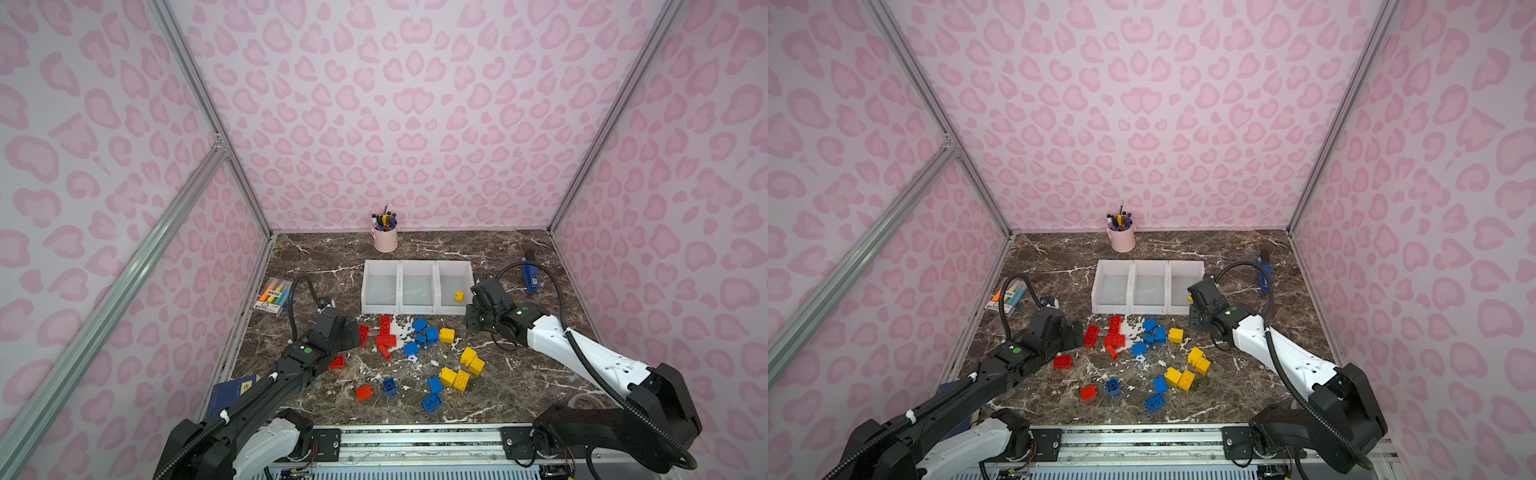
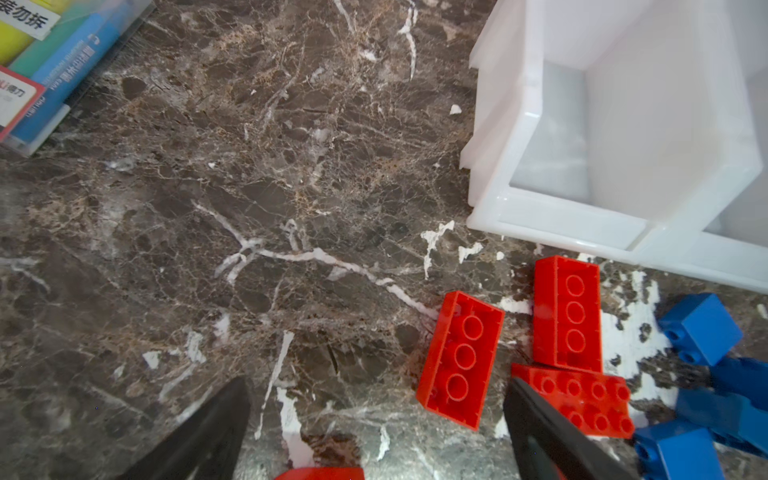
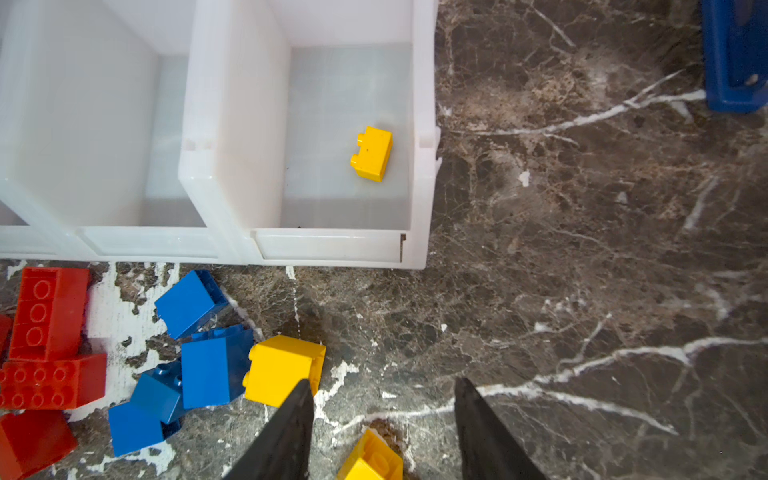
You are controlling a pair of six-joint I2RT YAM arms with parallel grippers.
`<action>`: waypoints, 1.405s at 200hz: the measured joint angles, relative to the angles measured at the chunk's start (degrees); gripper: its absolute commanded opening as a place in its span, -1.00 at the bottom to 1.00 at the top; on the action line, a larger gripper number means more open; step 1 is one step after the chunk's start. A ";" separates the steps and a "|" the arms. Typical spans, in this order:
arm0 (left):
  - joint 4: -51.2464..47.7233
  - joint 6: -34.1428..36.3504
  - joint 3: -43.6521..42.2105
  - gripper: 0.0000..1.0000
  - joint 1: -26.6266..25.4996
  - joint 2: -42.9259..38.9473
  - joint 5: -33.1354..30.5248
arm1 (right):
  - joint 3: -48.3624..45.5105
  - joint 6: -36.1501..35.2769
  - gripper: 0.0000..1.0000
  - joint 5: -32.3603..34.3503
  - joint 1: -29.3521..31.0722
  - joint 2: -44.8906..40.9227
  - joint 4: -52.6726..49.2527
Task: Sort the legos into containers by color
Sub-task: 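Grasp a red brick with the left gripper while the right gripper hovers, then lift the red brick into the compartment nearest the left arm and release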
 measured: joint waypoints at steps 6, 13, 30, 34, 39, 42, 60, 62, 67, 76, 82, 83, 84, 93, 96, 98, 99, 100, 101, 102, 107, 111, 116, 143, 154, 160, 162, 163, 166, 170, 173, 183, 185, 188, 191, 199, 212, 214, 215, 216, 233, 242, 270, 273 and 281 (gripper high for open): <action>-0.68 0.55 0.52 0.93 0.00 1.07 -0.04 | -0.15 0.07 0.11 0.02 0.00 -0.04 0.00; -1.20 1.03 1.07 0.93 0.00 2.29 -0.04 | -0.31 0.46 0.11 0.02 0.00 -0.13 0.02; -2.05 1.64 2.25 0.98 0.00 4.87 0.11 | -0.48 1.05 0.11 0.04 0.07 -0.31 0.09; -2.25 1.84 2.49 0.98 0.00 5.42 0.24 | -0.57 1.07 0.11 0.02 0.09 -0.35 0.17; -2.38 1.92 2.71 1.00 0.00 6.12 0.42 | -0.63 1.31 0.11 0.04 0.15 -0.37 0.24; -2.47 1.99 2.84 0.99 0.00 6.43 0.55 | -0.68 1.46 0.11 0.04 0.15 -0.39 0.28; -2.56 3.02 3.45 0.91 0.00 8.15 1.97 | -1.20 1.68 0.11 0.02 0.17 -0.59 0.57; -2.56 3.19 3.52 0.91 0.00 8.31 2.21 | -1.25 1.73 0.11 0.02 0.17 -0.59 0.61; -2.51 3.67 3.63 0.90 -0.02 8.74 2.84 | -1.33 1.90 0.11 0.02 0.17 -0.59 0.61; -2.21 4.42 3.78 0.89 -0.13 9.46 3.85 | -1.42 2.03 0.11 0.02 0.17 -0.59 0.76; -2.16 4.46 3.91 0.88 -0.28 9.92 4.52 | -1.42 2.27 0.11 0.02 0.17 -0.59 0.87; -2.16 4.50 3.96 0.88 -0.33 10.03 4.68 | -1.42 2.38 0.11 0.02 0.17 -0.57 0.92; -2.16 4.52 3.98 0.88 -0.37 10.10 4.74 | -1.42 2.43 0.11 0.02 0.17 -0.57 0.96; -2.14 5.05 4.22 0.85 -0.72 10.93 5.38 | -1.42 2.49 0.11 0.02 0.24 -0.46 1.22; -2.14 5.31 4.31 0.84 -0.85 11.17 5.66 | -1.42 2.49 0.11 0.02 0.26 -0.44 1.25; -2.12 5.44 4.37 0.84 -0.92 11.37 5.88 | -1.42 2.49 0.11 0.02 0.28 -0.39 1.25; -2.12 5.55 4.42 0.83 -0.92 11.54 5.97 | -1.42 2.49 0.11 0.02 0.28 -0.37 1.27; -2.12 5.62 4.44 0.83 -0.92 11.61 6.01 | -1.42 2.49 0.11 0.02 0.31 -0.35 1.27; -2.12 5.73 4.50 0.83 -0.96 11.74 6.08 | -1.42 2.49 0.11 0.02 0.33 -0.35 1.25; -2.12 5.75 4.55 0.82 -0.98 11.80 6.10 | -1.42 2.49 0.10 0.02 0.33 -0.33 1.25; -2.12 5.75 4.79 0.79 -1.22 12.33 6.27 | -1.42 2.49 0.10 0.02 0.46 -0.24 1.22; -2.12 5.81 5.05 0.77 -1.36 12.79 6.49 | -1.42 2.51 0.10 0.00 0.52 -0.17 1.22; -2.10 5.99 5.35 0.74 -1.53 13.33 6.93 | -1.42 2.51 0.10 0.00 0.55 -0.09 1.25; -1.57 7.43 7.63 0.56 -2.43 17.18 7.67 | -1.42 2.73 0.10 0.00 0.81 0.15 1.25; -1.36 7.89 8.52 0.46 -2.49 19.08 7.67 | -1.42 2.93 0.10 0.00 0.83 0.17 1.25; -1.36 7.91 9.07 0.42 -2.60 20.13 7.67 | -1.42 2.93 0.10 0.00 0.90 0.17 1.27; -1.36 7.93 9.20 0.40 -2.62 20.35 7.67 | -1.42 2.93 0.10 0.00 0.94 0.17 1.27; -1.33 8.02 9.31 0.39 -2.64 20.57 7.67 | -1.42 2.93 0.10 0.00 0.94 0.17 1.25; -1.31 8.24 9.55 0.37 -2.67 21.03 7.67 | -1.42 2.93 0.10 0.00 0.94 0.17 1.25; -1.31 8.41 9.90 0.33 -2.67 21.68 7.67 | -1.42 2.95 0.10 0.00 0.98 0.17 1.22; -1.27 8.46 10.12 0.30 -2.67 22.14 7.69 | -1.42 2.95 0.10 0.00 1.01 0.15 1.22; -1.18 8.50 10.82 0.19 -2.67 23.56 7.69 | -1.42 2.95 0.09 0.02 1.09 0.13 1.25; -1.14 8.55 10.93 0.17 -2.67 23.82 7.69 | -1.42 2.95 0.09 0.02 1.14 0.11 1.25; -1.14 8.57 11.10 0.13 -2.67 24.17 7.72 | -1.44 2.95 0.09 0.02 1.18 0.09 1.25; -1.11 8.72 11.30 0.09 -2.69 24.57 7.74 | -1.46 2.97 0.09 0.02 1.18 0.07 1.22; -1.07 8.72 11.78 0.01 -2.78 25.46 7.87 | -1.60 2.97 0.09 0.02 1.18 -0.04 1.27; -0.94 8.92 12.48 -0.11 -2.86 26.67 8.13 | -1.81 2.99 0.08 0.02 1.18 -0.24 1.16; -0.94 8.90 12.55 -0.14 -2.91 26.75 8.15 | -1.86 2.99 0.08 0.02 1.18 -0.26 1.18; -0.94 8.92 12.61 -0.14 -2.93 26.84 8.13 | -1.86 2.99 0.08 0.02 1.18 -0.26 1.20; -0.94 8.92 12.63 -0.15 -2.93 26.88 8.13 | -1.86 2.99 0.08 0.02 1.18 -0.28 1.20; -0.87 9.14 13.22 -0.25 -3.19 27.67 8.26 | -1.92 3.15 0.07 0.04 1.18 -0.52 1.22; -0.87 9.25 13.42 -0.31 -3.50 27.85 8.39 | -1.97 3.17 0.07 0.04 1.18 -0.61 1.20; -1.01 9.31 13.51 -0.36 -4.46 27.32 8.37 | -1.97 3.41 0.06 0.07 1.18 -1.14 1.20; -1.03 9.29 13.51 -0.36 -4.55 27.06 8.35 | -1.97 3.41 0.06 0.09 1.18 -1.22 1.18; -1.03 9.29 13.51 -0.36 -4.63 26.05 8.39 | -1.97 3.43 0.06 0.17 1.18 -1.51 1.16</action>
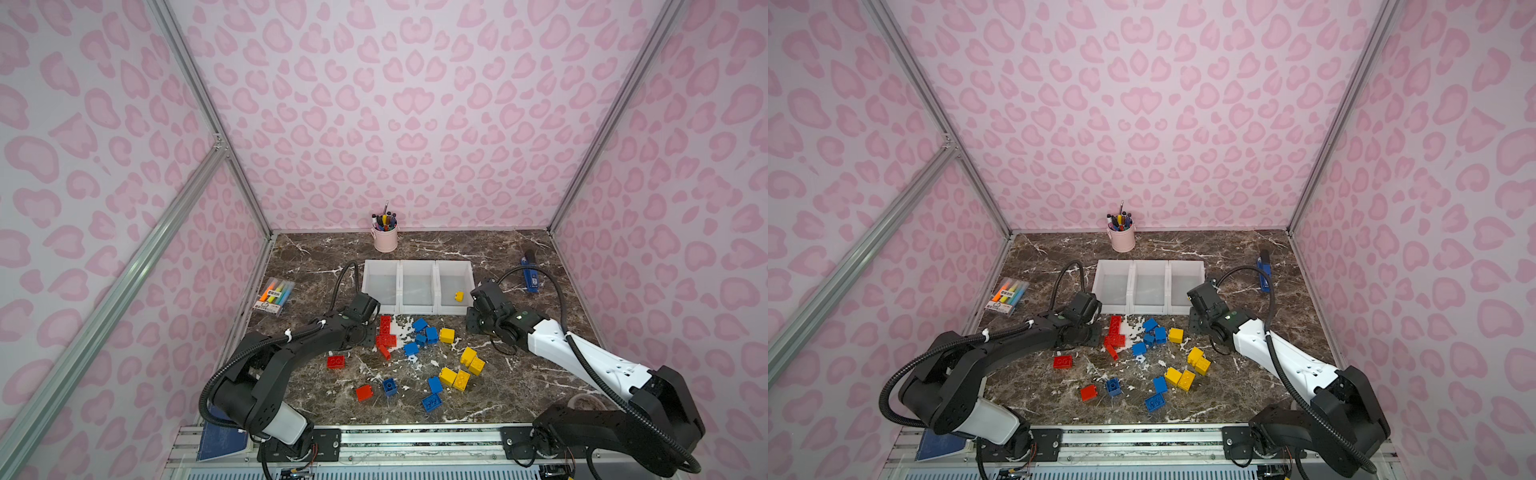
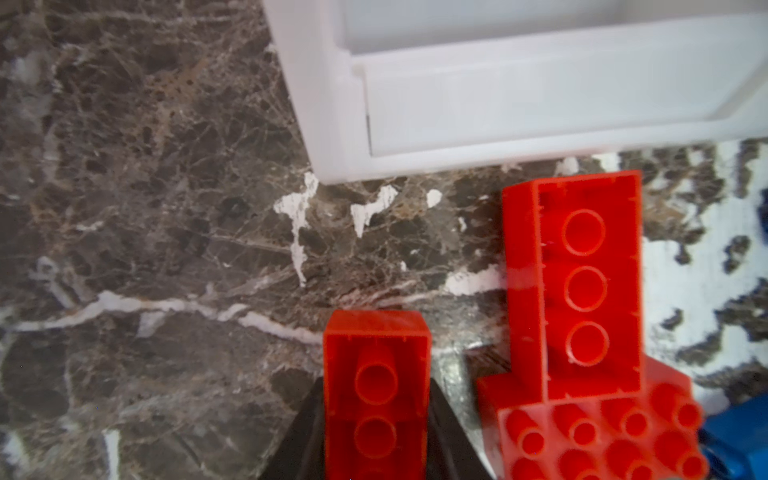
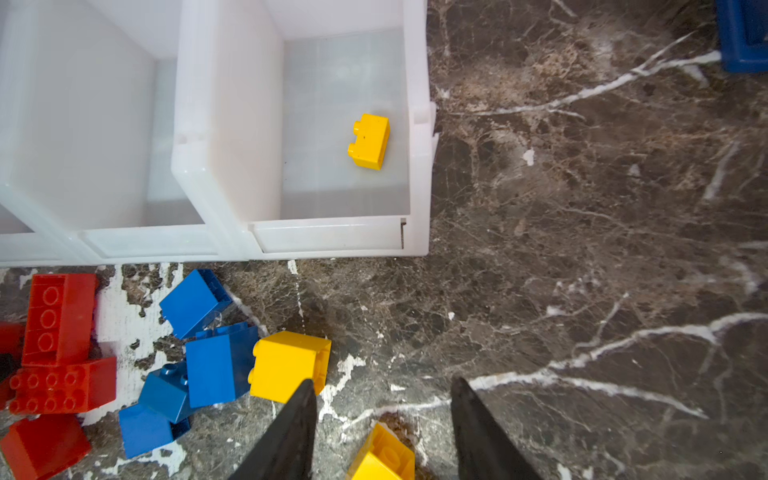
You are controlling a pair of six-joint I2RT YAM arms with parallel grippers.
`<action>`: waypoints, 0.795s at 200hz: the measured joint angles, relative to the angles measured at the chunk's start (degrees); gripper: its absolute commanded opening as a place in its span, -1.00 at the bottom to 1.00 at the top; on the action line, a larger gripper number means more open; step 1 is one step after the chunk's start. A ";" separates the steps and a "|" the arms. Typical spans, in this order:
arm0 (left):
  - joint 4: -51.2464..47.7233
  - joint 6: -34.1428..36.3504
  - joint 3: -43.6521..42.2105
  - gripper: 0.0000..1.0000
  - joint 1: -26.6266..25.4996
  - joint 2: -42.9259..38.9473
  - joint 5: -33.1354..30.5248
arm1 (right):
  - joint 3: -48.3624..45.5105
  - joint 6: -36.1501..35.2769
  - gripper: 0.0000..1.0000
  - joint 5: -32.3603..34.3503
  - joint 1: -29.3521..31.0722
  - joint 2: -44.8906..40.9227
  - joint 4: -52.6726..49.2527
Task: Sort the legos into containers by color
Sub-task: 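Lift the red brick into the compartment nearest the left arm and release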
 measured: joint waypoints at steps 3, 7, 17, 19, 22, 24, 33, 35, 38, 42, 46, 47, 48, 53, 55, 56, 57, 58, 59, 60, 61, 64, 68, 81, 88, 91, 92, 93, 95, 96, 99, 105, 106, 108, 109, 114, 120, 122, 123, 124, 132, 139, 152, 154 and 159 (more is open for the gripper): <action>0.00 0.00 0.00 -0.36 -0.04 -0.35 0.04 | 0.00 0.00 0.06 0.04 0.00 -0.09 0.00; 0.00 0.00 0.00 -0.36 -0.09 -0.94 0.17 | 0.00 0.00 0.06 0.07 0.00 -0.24 0.00; -0.50 -0.13 0.35 -0.36 -0.13 -2.34 0.20 | 0.00 0.00 0.05 0.13 0.00 -0.61 0.00; -0.74 -0.20 0.52 -0.36 -0.13 -2.62 0.20 | 0.00 0.00 0.05 0.15 0.00 -0.68 -0.02; -1.07 -0.20 0.81 -0.36 -0.13 -2.91 0.26 | 0.00 0.00 0.05 0.22 0.00 -0.74 -0.07; -1.29 -0.20 1.09 -0.36 -0.13 -3.10 0.31 | 0.00 0.00 0.05 0.28 0.00 -0.81 -0.09; -1.73 -0.15 2.51 -0.36 -0.13 -3.85 0.52 | 0.00 0.00 0.05 0.52 0.00 -1.09 -0.24; -1.81 -0.15 2.91 -0.36 -0.13 -3.96 0.55 | 0.00 0.00 0.05 0.52 0.00 -1.16 -0.28; -1.86 -0.13 3.54 -0.36 -0.13 -4.02 0.57 | 0.00 0.00 0.05 0.52 0.00 -1.25 -0.33; -2.12 -0.02 4.59 -0.36 -0.13 -4.04 0.57 | 0.00 0.00 0.05 0.57 0.00 -1.36 -0.39; -2.25 0.26 5.75 -0.36 -0.13 -3.98 0.55 | 0.00 0.00 0.05 0.66 0.00 -1.46 -0.44; -2.27 0.33 5.92 -0.36 -0.13 -3.96 0.55 | 0.00 0.00 0.05 0.70 0.00 -1.51 -0.44; -2.29 0.39 6.12 -0.35 -0.13 -3.93 0.55 | 0.00 0.00 0.05 0.72 0.00 -1.53 -0.44; -2.34 0.90 7.61 -0.35 -0.11 -3.56 0.55 | 0.00 0.00 0.04 0.79 0.00 -1.68 -0.44; -2.40 1.01 8.35 -0.35 -0.07 -3.37 0.55 | 0.00 0.00 0.04 0.83 0.00 -1.75 -0.44; -2.43 1.03 8.76 -0.35 -0.02 -3.23 0.55 | 0.00 0.00 0.04 0.85 0.00 -1.79 -0.44; -2.43 1.07 9.01 -0.35 0.00 -3.15 0.55 | 0.00 0.00 0.04 0.85 0.00 -1.79 -0.44; -2.43 1.11 9.51 -0.35 0.02 -2.91 0.52 | 0.00 0.00 0.04 0.87 0.00 -1.86 -0.44; -2.43 1.16 9.75 -0.35 0.04 -2.80 0.55 | 0.00 0.00 0.04 0.90 0.00 -1.88 -0.44; -2.43 1.29 10.27 -0.35 0.07 -2.58 0.55 | 0.00 0.00 0.04 0.90 0.00 -1.90 -0.46; -2.43 1.38 10.51 -0.35 0.07 -2.47 0.55 | 0.00 0.00 0.04 0.90 0.00 -1.92 -0.46; -2.40 1.62 11.45 -0.35 0.11 -1.99 0.55 | 0.00 0.00 0.04 0.92 0.00 -2.01 -0.48; -2.36 2.12 12.98 -0.35 0.17 -0.98 0.55 | 0.00 0.00 0.04 0.92 0.00 -2.12 -0.50; -2.67 3.76 18.05 -0.35 0.44 2.95 0.61 | 0.00 0.00 0.04 0.94 0.00 -2.47 -0.74; -2.80 4.22 20.63 -0.34 0.66 5.22 0.61 | 0.00 0.00 0.04 0.94 0.02 -2.78 -0.94; -2.75 4.48 21.53 -0.34 0.76 6.05 0.66 | 0.00 0.00 0.04 0.94 0.02 -2.89 -1.01; -2.73 4.63 21.97 -0.34 0.85 6.51 0.63 | 0.00 0.02 0.04 0.94 0.04 -2.97 -1.05; -2.73 4.68 22.18 -0.34 0.87 6.73 0.66 | 0.00 0.02 0.04 0.94 0.04 -3.02 -1.05; -2.80 4.92 22.80 -0.33 0.98 7.32 0.68 | 0.00 0.02 0.04 0.96 0.07 -3.13 -1.05; -2.82 5.09 23.17 -0.33 1.03 7.67 0.72 | 0.00 0.04 0.04 0.96 0.07 -3.21 -1.07; -2.80 5.35 23.87 -0.32 1.18 8.41 0.79 | -0.02 0.09 0.04 0.96 0.07 -3.37 -1.09; -2.97 5.44 25.24 -0.30 1.53 9.88 0.81 | -0.17 0.31 0.04 0.96 0.07 -3.80 -1.05; -3.06 5.46 25.57 -0.30 1.60 10.27 0.81 | -0.20 0.37 0.04 0.96 0.07 -3.85 -1.05; -3.21 5.55 26.05 -0.29 1.70 10.80 0.81 | -0.28 0.50 0.04 0.98 0.09 -4.02 -1.05; -3.26 5.57 26.23 -0.29 1.73 10.95 0.81 | -0.33 0.55 0.04 0.98 0.09 -4.13 -1.07; -3.37 5.62 27.30 -0.29 2.01 12.26 0.83 | -0.57 0.59 0.04 0.98 0.11 -4.55 -1.20; -3.54 5.66 28.15 -0.19 2.21 13.38 1.09 | -0.87 0.59 0.04 0.98 0.11 -5.05 -1.25; -3.69 5.70 28.41 -0.17 2.27 13.75 1.25 | -0.98 0.59 0.04 0.96 0.11 -5.22 -1.25; -3.76 5.77 28.55 -0.16 2.32 13.94 1.33 | -1.01 0.59 0.04 0.96 0.11 -5.27 -1.25; -3.78 5.79 28.63 -0.15 2.34 14.05 1.38 | -1.09 0.59 0.04 0.96 0.11 -5.38 -1.27; -4.22 5.97 29.18 0.00 2.58 14.95 1.42 | -1.46 0.59 0.04 0.94 0.11 -6.01 -1.36; -4.44 5.97 29.46 0.15 2.62 15.39 1.44 | -1.88 0.59 0.05 0.94 0.11 -6.64 -1.33; -4.59 5.81 29.62 0.33 2.60 15.58 1.86 | -2.67 0.61 0.07 0.90 0.11 -7.65 -1.36; -4.59 5.79 29.62 0.35 2.60 15.58 1.86 | -2.75 0.61 0.07 0.90 0.11 -7.74 -1.33; -4.59 5.79 29.62 0.37 2.60 15.58 1.81 | -3.04 0.61 0.07 0.90 0.11 -8.02 -1.33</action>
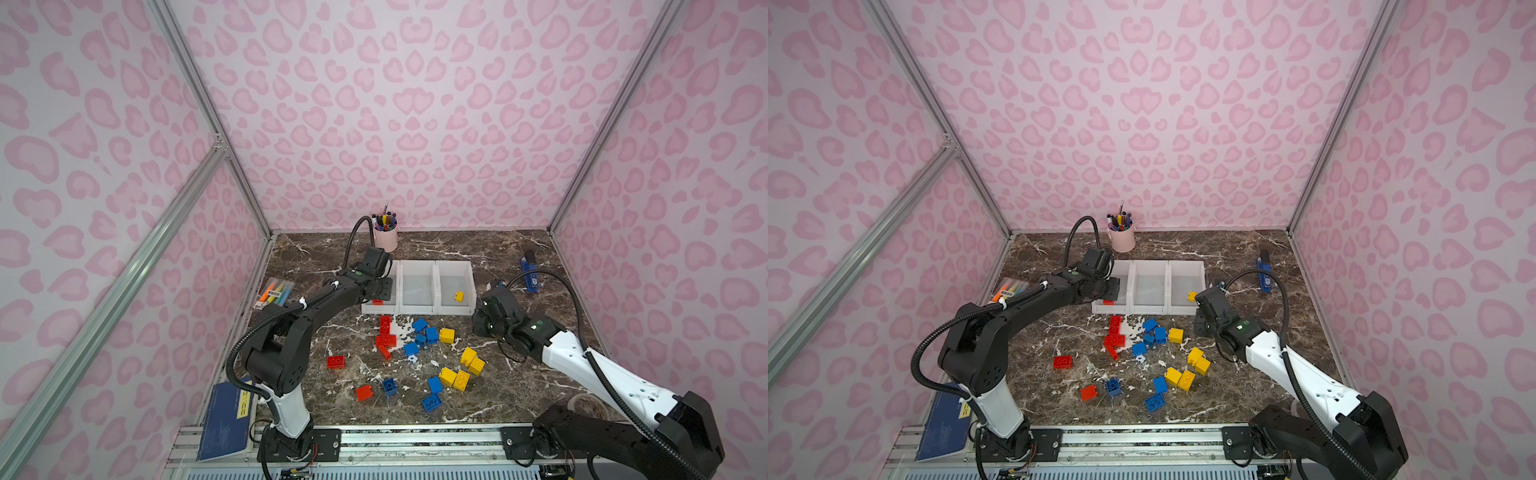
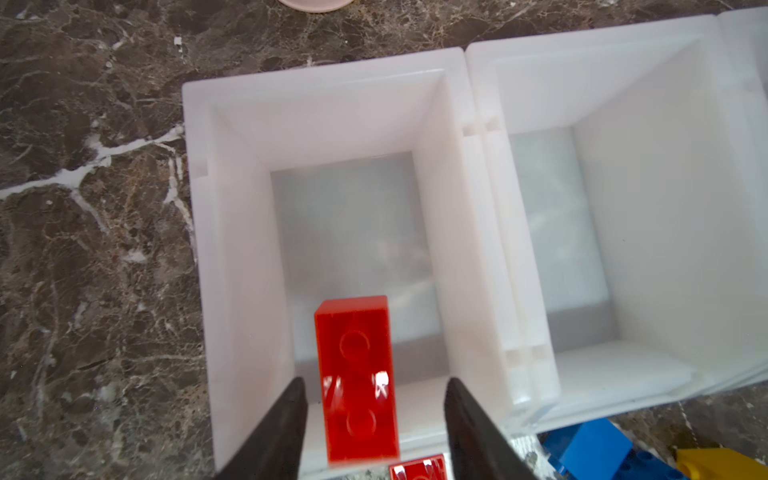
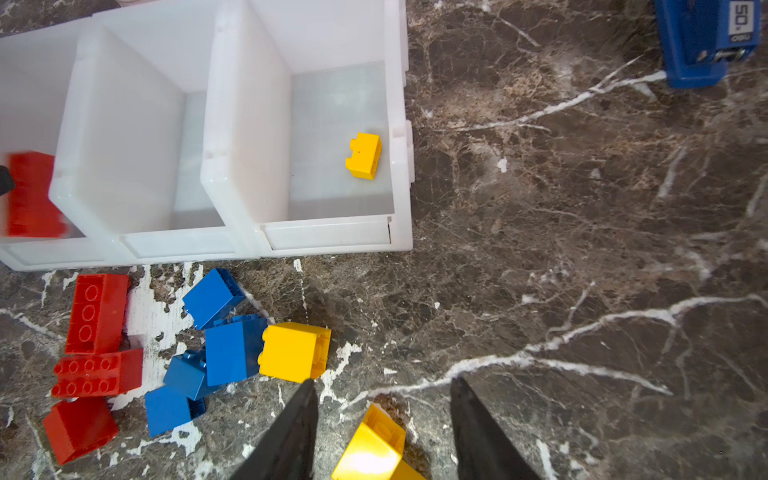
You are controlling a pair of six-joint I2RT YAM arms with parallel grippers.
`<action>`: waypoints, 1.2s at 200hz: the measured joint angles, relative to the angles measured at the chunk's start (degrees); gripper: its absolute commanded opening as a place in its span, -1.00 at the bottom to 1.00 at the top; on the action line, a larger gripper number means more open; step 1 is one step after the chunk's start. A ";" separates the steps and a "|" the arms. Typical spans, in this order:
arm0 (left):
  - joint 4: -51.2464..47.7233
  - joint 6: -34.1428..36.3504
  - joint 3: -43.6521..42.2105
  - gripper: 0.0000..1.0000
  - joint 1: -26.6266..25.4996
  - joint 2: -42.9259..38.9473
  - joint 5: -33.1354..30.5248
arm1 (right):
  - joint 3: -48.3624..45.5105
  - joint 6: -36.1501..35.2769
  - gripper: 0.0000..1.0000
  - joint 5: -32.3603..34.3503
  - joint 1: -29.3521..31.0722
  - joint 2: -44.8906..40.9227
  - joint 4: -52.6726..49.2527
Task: Sort the legos into containers by color
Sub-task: 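Lift the red brick into the compartment nearest the left arm and release, then grasp a blue brick with the right gripper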
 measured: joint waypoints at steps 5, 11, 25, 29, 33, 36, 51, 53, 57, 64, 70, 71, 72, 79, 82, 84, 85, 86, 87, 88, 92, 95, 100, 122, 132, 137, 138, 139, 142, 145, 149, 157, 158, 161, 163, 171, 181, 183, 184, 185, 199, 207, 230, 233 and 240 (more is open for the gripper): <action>0.02 0.00 0.00 0.38 -0.02 -0.02 0.02 | -0.22 0.00 0.07 0.00 0.00 -0.24 -0.04; 0.00 0.00 -0.02 0.40 -0.02 -0.11 0.02 | -0.35 0.00 0.07 -0.02 0.00 -0.39 -0.04; 0.02 0.00 -0.48 0.40 -0.04 -0.79 -0.04 | -0.59 0.07 0.07 -0.02 0.00 -0.57 0.07; 0.02 -0.02 -0.72 0.40 -0.04 -1.11 -0.07 | -0.59 0.11 0.07 -0.02 0.00 -0.57 0.07; 0.07 -0.02 -0.98 0.41 -0.04 -1.51 -0.15 | -0.61 0.22 0.08 -0.04 0.00 -0.55 0.07; 0.11 -0.02 -1.18 0.41 -0.04 -1.77 -0.20 | -0.61 0.26 0.08 -0.07 0.00 -0.52 0.07; 0.33 -0.42 -2.38 0.41 0.00 -3.21 -0.22 | -0.61 0.26 0.08 -0.24 0.22 -0.28 0.07; 0.39 -0.42 -2.64 0.41 0.00 -3.50 -0.22 | -0.61 0.24 0.08 -0.24 0.28 -0.22 0.07; 0.52 -0.44 -3.08 0.41 0.00 -3.93 -0.22 | -0.61 0.24 0.08 -0.22 0.44 -0.07 0.07; 0.55 -0.46 -4.00 0.41 0.00 -4.92 -0.22 | -0.59 0.24 0.08 -0.28 0.83 0.26 0.09; 0.63 -0.76 -4.92 0.41 0.00 -5.90 -0.20 | -0.52 0.33 0.08 -0.37 1.33 0.68 0.09; 0.61 -0.85 -5.11 0.41 0.00 -6.10 -0.20 | -0.50 0.37 0.08 -0.39 1.44 0.79 0.09; 0.61 -0.87 -5.20 0.42 0.00 -6.21 -0.20 | -0.48 0.39 0.08 -0.42 1.53 0.85 0.09; 0.85 -1.16 -6.32 0.41 0.00 -7.32 -0.20 | -0.20 0.42 0.08 -0.44 2.38 1.57 0.09; 0.90 -1.44 -6.75 0.41 0.00 -7.78 -0.17 | 0.07 0.39 0.08 -0.61 2.84 2.05 0.07; 1.01 -1.57 -7.13 0.41 0.00 -8.11 -0.17 | 0.24 0.39 0.08 -0.72 3.10 2.29 0.04; 1.01 -1.57 -7.23 0.41 0.00 -8.22 -0.17 | 0.28 0.42 0.08 -0.76 3.17 2.38 0.04; 1.01 -1.68 -7.45 0.41 0.00 -8.46 -0.17 | 0.35 0.42 0.08 -0.81 3.26 2.49 0.07; 1.01 -1.73 -7.58 0.41 0.00 -8.59 -0.17 | 0.50 0.39 0.08 -0.87 3.45 2.71 0.09; 1.03 -1.84 -7.80 0.41 0.00 -8.83 -0.17 | 0.57 0.39 0.08 -0.90 3.56 2.82 0.11; 1.07 -1.90 -8.50 0.41 0.00 -9.46 -0.17 | 0.98 0.42 0.07 -0.87 4.11 3.43 0.15; 1.07 -1.95 -8.96 0.41 0.00 -9.94 -0.15 | 1.29 0.39 0.07 -0.87 4.48 3.93 0.20; 1.11 -2.25 -9.90 0.41 0.00 -10.82 -0.15 | 1.88 0.39 0.06 -0.87 5.14 4.85 0.35; 1.79 -3.43 -14.23 0.42 0.00 -14.86 -0.13 | 4.63 0.42 0.04 -1.07 7.65 9.38 0.87; 2.08 -3.98 -16.28 0.41 0.00 -16.90 -0.17 | 6.12 0.42 0.04 -1.05 8.90 11.65 1.36; 2.21 -4.31 -17.33 0.41 0.00 -17.97 -0.17 | 6.88 0.42 0.03 -1.07 9.57 12.81 1.57; 2.21 -4.35 -17.49 0.41 0.00 -18.12 -0.20 | 6.97 0.42 0.03 -1.07 9.66 12.94 1.62; 2.16 -4.48 -17.77 0.42 0.00 -18.40 -0.20 | 7.17 0.42 0.03 -1.09 9.81 13.25 1.70; 2.16 -4.68 -18.40 0.42 0.00 -19.08 -0.22 | 7.58 0.42 0.03 -1.09 10.19 13.90 1.86; 2.21 -4.90 -18.99 0.42 0.00 -19.65 -0.24 | 7.98 0.42 0.03 -1.09 10.54 14.53 1.90; 2.27 -4.94 -19.89 0.41 0.00 -20.59 -0.26 | 8.48 0.42 0.02 -1.09 10.93 15.37 1.95; 2.29 -5.38 -21.59 0.41 0.00 -22.27 -0.33 | 9.42 0.44 0.02 -1.14 11.72 17.05 2.21; 2.32 -5.38 -21.75 0.41 0.00 -22.40 -0.33 | 9.57 0.44 0.02 -1.16 11.85 17.31 2.25; 2.34 -5.53 -22.34 0.41 0.00 -22.97 -0.37 | 9.88 0.46 0.01 -1.14 12.09 17.92 2.36; 2.38 -5.66 -22.80 0.42 0.00 -23.39 -0.39 | 10.08 0.46 0.01 -1.16 12.26 18.32 2.45; 2.38 -6.49 -24.48 0.41 0.00 -25.05 -0.44 | 10.86 0.59 0.00 -1.38 12.83 19.96 2.84; 2.27 -7.06 -26.40 0.42 0.00 -27.08 -0.44 | 11.61 0.72 -0.02 -1.64 13.33 21.86 3.34; 2.27 -7.26 -26.75 0.42 0.00 -27.45 -0.46 | 11.72 0.79 -0.03 -1.66 13.40 22.10 3.37; 2.29 -7.32 -26.86 0.42 0.00 -27.58 -0.44 | 11.82 0.90 -0.03 -1.68 13.44 22.34 3.41; 2.29 -7.41 -26.97 0.42 0.00 -27.71 -0.44 | 11.87 0.92 -0.03 -1.68 13.44 22.47 3.43; 2.29 -8.59 -29.29 0.42 0.00 -30.32 -0.42 | 12.90 1.46 -0.04 -1.99 13.66 24.96 3.65; 2.32 -9.42 -30.45 0.42 0.00 -31.58 -0.39 | 13.53 1.46 -0.04 -2.14 13.77 26.51 3.76; 2.36 -11.02 -32.94 0.42 -0.17 -34.32 -0.17 | 14.71 1.70 -0.05 -2.62 13.77 29.75 4.04; 2.36 -11.19 -33.16 0.42 -0.17 -34.51 -0.15 | 14.82 1.70 -0.05 -2.67 13.77 30.08 4.04; 2.36 -11.52 -33.57 0.42 -0.24 -34.97 -0.15 | 15.15 1.73 -0.06 -2.75 13.81 30.84 4.02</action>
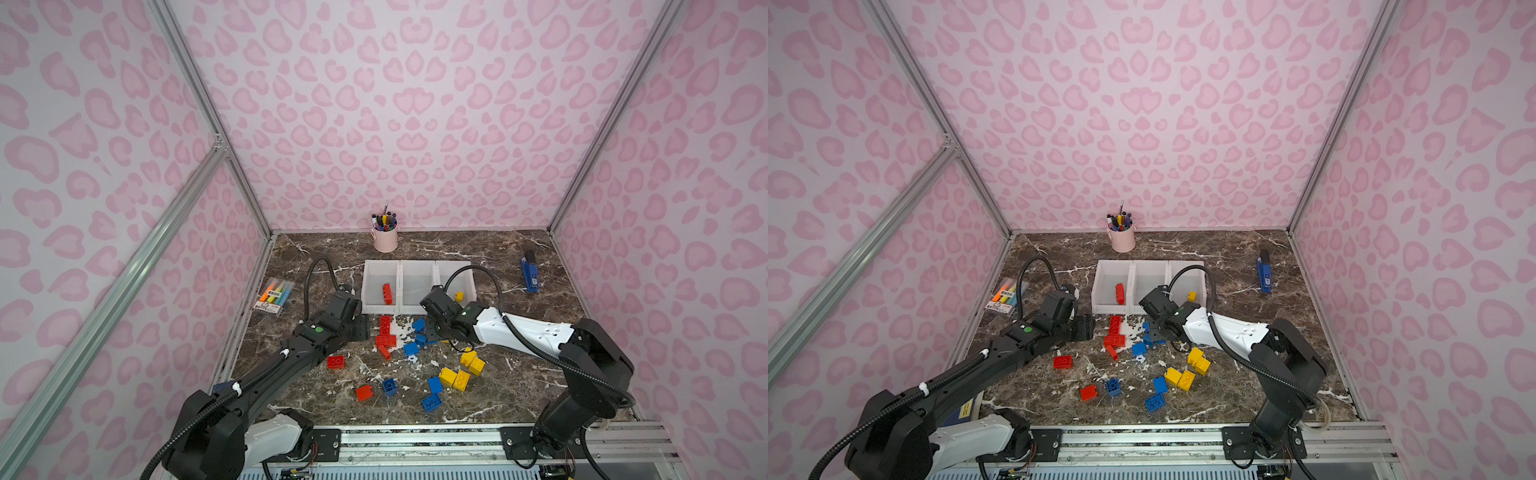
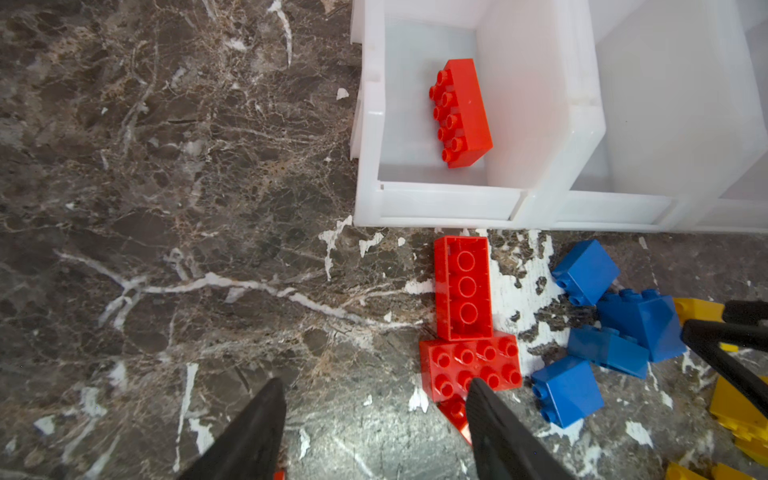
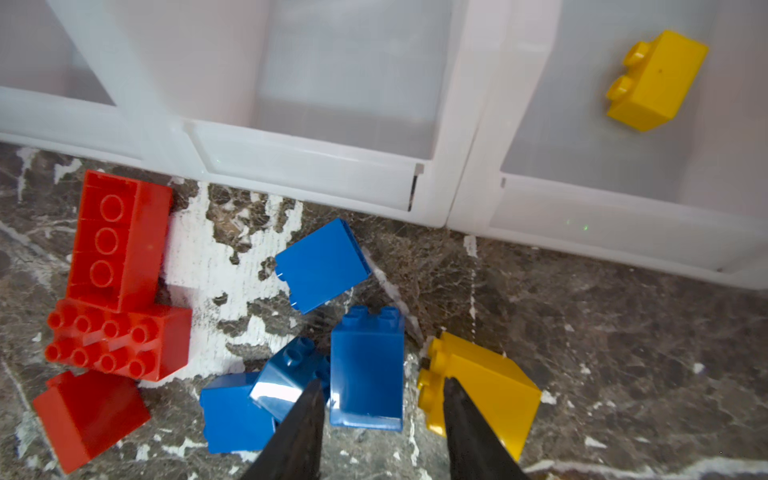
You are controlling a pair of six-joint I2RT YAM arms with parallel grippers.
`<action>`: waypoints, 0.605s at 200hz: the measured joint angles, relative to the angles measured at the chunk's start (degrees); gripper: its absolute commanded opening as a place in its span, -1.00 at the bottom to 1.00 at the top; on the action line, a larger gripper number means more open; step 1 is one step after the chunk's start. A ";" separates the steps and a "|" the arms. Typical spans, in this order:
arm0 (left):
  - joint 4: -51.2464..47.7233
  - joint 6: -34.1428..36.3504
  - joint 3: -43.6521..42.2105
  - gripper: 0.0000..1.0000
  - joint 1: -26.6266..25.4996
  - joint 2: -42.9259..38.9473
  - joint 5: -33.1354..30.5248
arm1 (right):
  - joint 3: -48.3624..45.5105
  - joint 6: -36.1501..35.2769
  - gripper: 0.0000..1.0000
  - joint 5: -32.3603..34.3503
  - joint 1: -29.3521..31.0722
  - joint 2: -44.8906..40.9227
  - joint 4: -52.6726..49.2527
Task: Sort the legos into containers by color
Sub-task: 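Grasp a blue brick with the right gripper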
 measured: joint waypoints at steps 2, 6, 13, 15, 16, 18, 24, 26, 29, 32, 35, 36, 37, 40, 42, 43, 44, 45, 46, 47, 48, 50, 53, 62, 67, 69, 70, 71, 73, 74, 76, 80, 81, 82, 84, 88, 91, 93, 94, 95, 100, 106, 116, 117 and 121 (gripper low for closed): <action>0.02 -0.17 -0.11 0.42 -0.02 -0.09 0.07 | 0.13 0.00 -0.06 0.00 0.00 0.22 -0.02; 0.02 -0.42 -0.26 0.42 -0.04 -0.24 0.15 | 0.33 0.04 -0.08 0.00 0.00 0.61 -0.02; 0.02 -0.61 -0.52 0.42 -0.13 -0.42 0.26 | 0.63 0.15 -0.09 -0.04 0.00 1.25 0.11; 0.02 -0.74 -0.57 0.42 -0.13 -0.44 0.28 | 0.72 0.15 -0.10 -0.04 0.00 1.42 0.15; 0.02 -0.79 -0.59 0.42 -0.13 -0.46 0.31 | 0.79 0.15 -0.10 -0.04 0.00 1.53 0.17; 0.02 -0.81 -0.66 0.42 -0.15 -0.48 0.35 | 0.83 0.15 -0.10 -0.04 0.00 1.64 0.20; 0.04 -0.81 -0.81 0.42 -0.22 -0.55 0.42 | 1.07 0.15 -0.12 -0.04 0.00 2.14 0.33; 0.04 -0.83 -0.85 0.42 -0.24 -0.57 0.42 | 1.14 0.15 -0.12 -0.02 0.00 2.29 0.35; 0.04 -0.85 -0.90 0.42 -0.26 -0.59 0.42 | 1.25 0.15 -0.13 -0.02 0.00 2.51 0.39; 0.04 -0.94 -0.96 0.42 -0.33 -0.61 0.42 | 1.36 0.15 -0.13 -0.02 0.00 2.78 0.44; 0.04 -1.03 -1.01 0.42 -0.39 -0.61 0.42 | 1.44 0.15 -0.14 -0.02 0.00 2.99 0.44; 0.04 -1.05 -1.01 0.42 -0.42 -0.61 0.44 | 1.46 0.15 -0.14 -0.02 0.00 3.06 0.44; 0.04 -1.07 -1.03 0.42 -0.42 -0.61 0.44 | 1.53 0.15 -0.14 -0.02 0.00 3.15 0.44; 0.07 -1.16 -1.07 0.42 -0.39 -0.63 0.42 | 1.60 0.15 -0.15 0.00 0.00 3.34 0.46; 0.07 -1.22 -1.09 0.42 -0.42 -0.63 0.42 | 1.62 0.15 -0.15 -0.02 0.00 3.50 0.50; 0.07 -1.22 -1.09 0.42 -0.42 -0.63 0.44 | 1.64 0.15 -0.16 -0.02 0.00 3.58 0.57; 0.07 -1.22 -1.09 0.42 -0.42 -0.63 0.44 | 1.66 0.15 -0.16 -0.02 0.00 3.63 0.59; 0.07 -1.22 -1.11 0.42 -0.42 -0.63 0.44 | 1.66 0.15 -0.16 -0.04 0.00 3.67 0.61; 0.07 -1.22 -1.11 0.42 -0.42 -0.63 0.44 | 1.68 0.15 -0.16 -0.02 0.00 3.76 0.66; 0.07 -1.22 -1.14 0.42 -0.42 -0.63 0.44 | 1.70 0.15 -0.16 -0.02 0.00 3.80 0.68; 0.11 -1.22 -1.16 0.42 -0.44 -0.63 0.44 | 1.70 0.15 -0.16 -0.02 0.00 3.91 0.70; 0.15 -1.22 -1.16 0.42 -0.46 -0.63 0.42 | 1.73 0.15 -0.17 -0.04 0.00 4.04 0.76; 0.17 -1.25 -1.18 0.42 -0.50 -0.63 0.44 | 1.77 0.15 -0.17 -0.04 0.00 4.24 0.83; 0.17 -1.27 -1.18 0.42 -0.55 -0.63 0.44 | 1.90 0.15 -0.19 -0.07 0.00 4.85 0.87; 0.20 -1.27 -1.18 0.42 -0.63 -0.63 0.44 | 1.97 0.15 -0.20 -0.07 0.00 5.18 0.85; 0.22 -1.29 -1.18 0.42 -0.68 -0.63 0.44 | 2.01 0.15 -0.20 -0.07 0.00 5.31 0.87; 0.22 -1.29 -1.18 0.42 -0.70 -0.63 0.44 | 2.03 0.15 -0.21 -0.09 0.00 5.40 0.85; 0.24 -1.29 -1.20 0.42 -0.74 -0.63 0.44 | 2.03 0.15 -0.21 -0.09 0.00 5.44 0.85; 0.24 -1.31 -1.20 0.42 -0.76 -0.63 0.44 | 2.05 0.15 -0.21 -0.11 0.00 5.57 0.87; 0.24 -1.31 -1.20 0.42 -0.76 -0.63 0.44 | 2.08 0.15 -0.21 -0.11 0.00 5.60 0.87; 0.24 -1.33 -1.20 0.42 -0.76 -0.63 0.44 | 2.10 0.15 -0.22 -0.15 0.00 5.70 0.90; 0.24 -1.40 -1.22 0.42 -0.76 -0.63 0.44 | 2.14 0.15 -0.23 -0.17 0.00 5.90 0.90; 0.24 -1.42 -1.22 0.42 -0.76 -0.63 0.44 | 2.14 0.15 -0.23 -0.17 0.00 5.97 0.90; 0.24 -1.42 -1.22 0.42 -0.76 -0.63 0.44 | 2.14 0.15 -0.24 -0.17 0.00 5.99 0.90; 0.24 -1.42 -1.25 0.42 -0.76 -0.63 0.44 | 2.14 0.15 -0.24 -0.20 0.00 6.05 0.94; 0.26 -1.42 -1.27 0.42 -0.76 -0.63 0.44 | 2.14 0.15 -0.26 -0.20 0.00 6.19 0.96; 0.26 -1.42 -1.29 0.42 -0.79 -0.63 0.44 | 2.14 0.15 -0.28 -0.20 0.00 6.25 1.01; 0.26 -1.42 -1.29 0.42 -0.79 -0.63 0.44 | 2.14 0.15 -0.29 -0.20 0.00 6.29 1.03; 0.26 -1.42 -1.31 0.42 -0.79 -0.63 0.44 | 2.14 0.15 -0.30 -0.20 0.00 6.32 1.03; 0.26 -1.42 -1.31 0.42 -0.79 -0.63 0.44 | 2.14 0.15 -0.31 -0.20 0.00 6.32 1.03; 0.31 -1.42 -1.38 0.42 -0.81 -0.63 0.44 | 2.14 0.15 -0.34 -0.20 0.00 6.43 1.07; 0.28 -1.44 -1.38 0.42 -0.83 -0.63 0.44 | 2.16 0.15 -0.36 -0.17 0.00 6.49 1.14; 0.37 -1.44 -1.38 0.42 -0.87 -0.66 0.42 | 2.25 0.13 -0.41 -0.20 0.00 6.49 1.20; 0.37 -1.44 -1.38 0.42 -0.87 -0.66 0.42 | 2.25 0.13 -0.41 -0.20 0.00 6.49 1.20; 0.44 -1.44 -1.38 0.42 -0.87 -0.68 0.42 | 2.25 0.13 -0.42 -0.20 0.00 6.49 1.25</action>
